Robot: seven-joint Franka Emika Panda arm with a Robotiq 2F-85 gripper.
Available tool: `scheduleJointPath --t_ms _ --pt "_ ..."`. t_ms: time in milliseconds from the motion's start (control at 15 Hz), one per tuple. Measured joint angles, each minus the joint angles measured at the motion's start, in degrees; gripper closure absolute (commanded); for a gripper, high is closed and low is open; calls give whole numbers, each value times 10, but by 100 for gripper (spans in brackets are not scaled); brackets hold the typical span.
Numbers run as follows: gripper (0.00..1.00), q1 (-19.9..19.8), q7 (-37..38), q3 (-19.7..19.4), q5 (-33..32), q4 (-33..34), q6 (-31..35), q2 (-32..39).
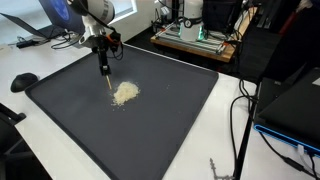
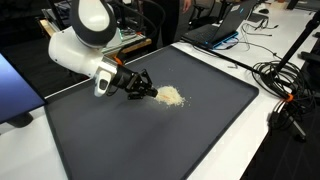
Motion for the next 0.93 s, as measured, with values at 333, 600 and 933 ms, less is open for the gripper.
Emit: scheduleJointPath --t_ms 333,600,933 --pt "96 45 -60 -72 139 -83 -30 -37" --pt "96 87 -68 -118 197 -121 -65 -53" --pt "96 130 -68 -155 250 -151 -71 -60"
